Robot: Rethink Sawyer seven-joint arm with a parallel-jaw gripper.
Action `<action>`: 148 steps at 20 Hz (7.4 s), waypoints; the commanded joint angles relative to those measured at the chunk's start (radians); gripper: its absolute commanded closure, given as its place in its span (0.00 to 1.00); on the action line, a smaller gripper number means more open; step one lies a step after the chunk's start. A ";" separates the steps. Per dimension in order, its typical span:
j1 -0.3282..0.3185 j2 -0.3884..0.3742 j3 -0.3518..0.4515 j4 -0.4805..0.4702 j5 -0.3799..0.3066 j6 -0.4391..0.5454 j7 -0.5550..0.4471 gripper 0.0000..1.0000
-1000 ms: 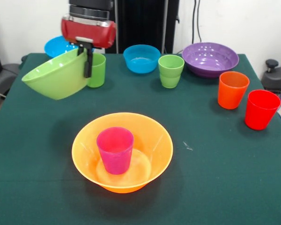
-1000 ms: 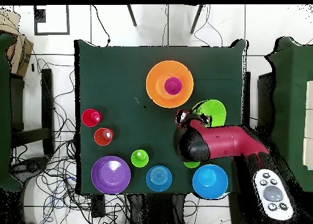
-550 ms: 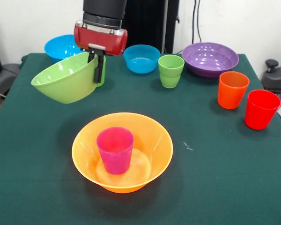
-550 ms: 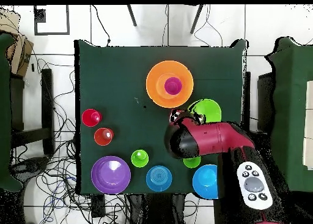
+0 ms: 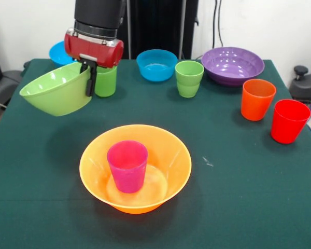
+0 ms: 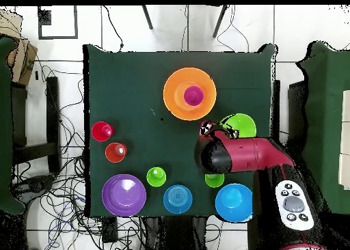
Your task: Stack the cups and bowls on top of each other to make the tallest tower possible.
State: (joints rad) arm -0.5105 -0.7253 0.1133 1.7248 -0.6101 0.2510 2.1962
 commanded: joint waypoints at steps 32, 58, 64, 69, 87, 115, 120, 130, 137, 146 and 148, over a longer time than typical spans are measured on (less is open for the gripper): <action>0.335 0.133 -0.196 -0.396 0.302 0.249 0.093 1.00; 0.513 0.235 -0.398 -0.507 0.317 0.251 0.105 1.00; 0.565 0.283 -0.461 -0.566 0.350 0.288 0.144 1.00; 0.588 0.324 -0.482 -0.590 0.389 0.270 0.171 1.00; 0.605 0.318 -0.516 -0.517 0.458 0.203 0.135 1.00; 0.580 0.346 -0.454 -0.524 0.560 0.205 0.080 1.00; 0.601 0.364 -0.473 -0.534 0.578 0.205 0.103 1.00; 0.632 0.390 -0.512 -0.551 0.608 0.213 0.127 1.00; 0.638 0.394 -0.514 -0.563 0.624 0.230 0.112 1.00; 0.618 0.399 -0.500 -0.572 0.634 0.223 0.080 1.00; 0.590 0.383 -0.459 -0.558 0.633 0.211 0.039 1.00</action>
State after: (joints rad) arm 0.1232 -0.3200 -0.4781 1.1921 0.0104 0.4219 2.1962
